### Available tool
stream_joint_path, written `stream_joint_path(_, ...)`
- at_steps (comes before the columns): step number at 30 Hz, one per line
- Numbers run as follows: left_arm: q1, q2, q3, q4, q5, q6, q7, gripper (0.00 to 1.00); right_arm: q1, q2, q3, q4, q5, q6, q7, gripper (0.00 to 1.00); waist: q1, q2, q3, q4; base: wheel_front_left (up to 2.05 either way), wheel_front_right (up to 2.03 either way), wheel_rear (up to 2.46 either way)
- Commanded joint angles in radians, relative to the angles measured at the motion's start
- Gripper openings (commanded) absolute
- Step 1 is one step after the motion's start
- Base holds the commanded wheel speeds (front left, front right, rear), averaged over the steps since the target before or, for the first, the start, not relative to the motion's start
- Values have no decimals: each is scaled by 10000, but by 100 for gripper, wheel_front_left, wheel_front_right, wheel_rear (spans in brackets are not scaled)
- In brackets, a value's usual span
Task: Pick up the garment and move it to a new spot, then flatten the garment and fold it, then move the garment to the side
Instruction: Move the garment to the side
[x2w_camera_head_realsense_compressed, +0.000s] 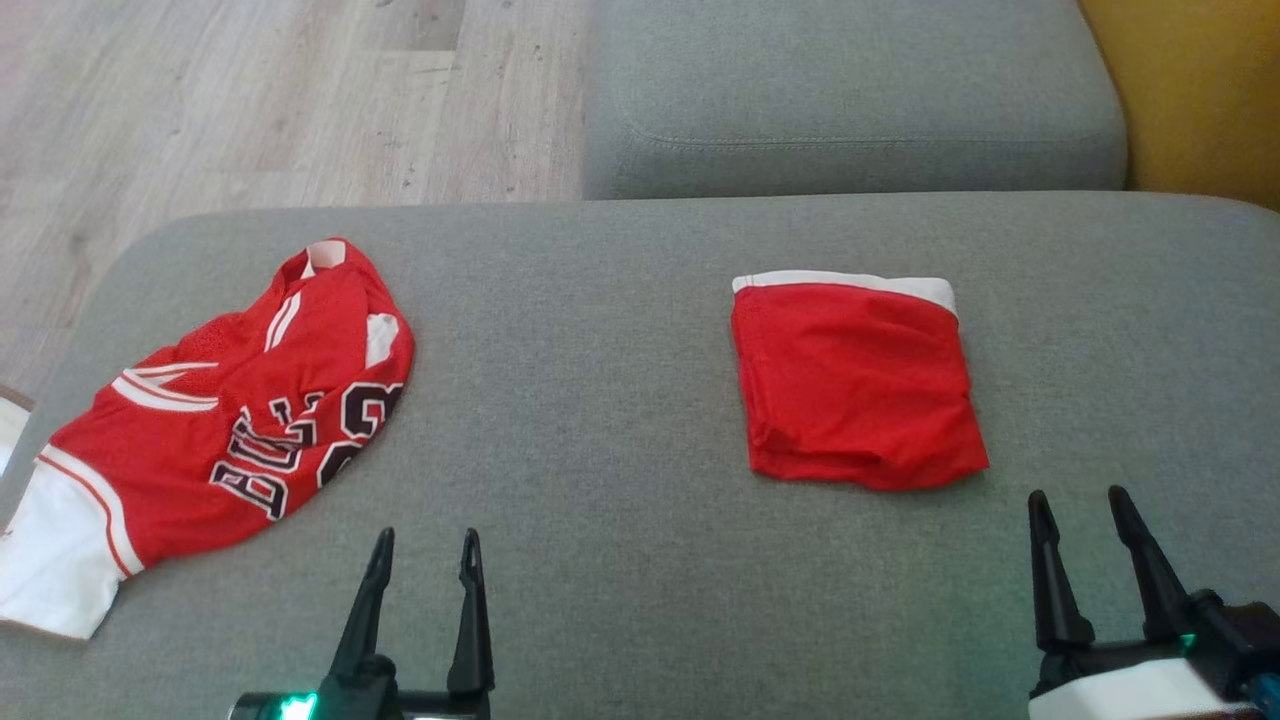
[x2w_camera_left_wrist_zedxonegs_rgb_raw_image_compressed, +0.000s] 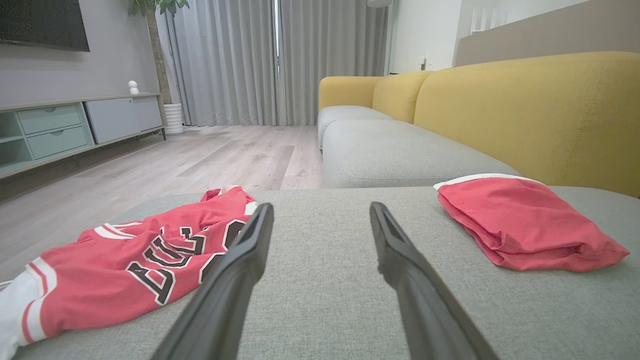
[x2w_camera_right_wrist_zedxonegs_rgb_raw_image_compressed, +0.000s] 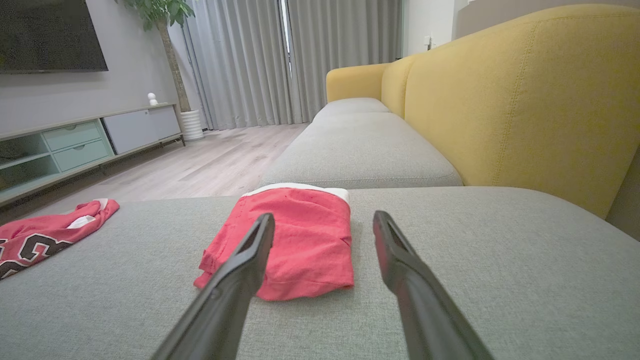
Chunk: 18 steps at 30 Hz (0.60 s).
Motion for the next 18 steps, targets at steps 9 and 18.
stream_joint_path(9, -425, -31, 394, -160, 244, -147, -51, 100, -179, -157, 238, -172, 8, -9, -110, 100, 0, 0, -28, 108, 0, 0, 0)
stream_joint_path(18, -457, -31, 368, -163, 321, -185, -51, 100, -136, -153, 235, -51, 34, -9, -110, 100, 0, 0, -47, 68, 0, 0, 0)
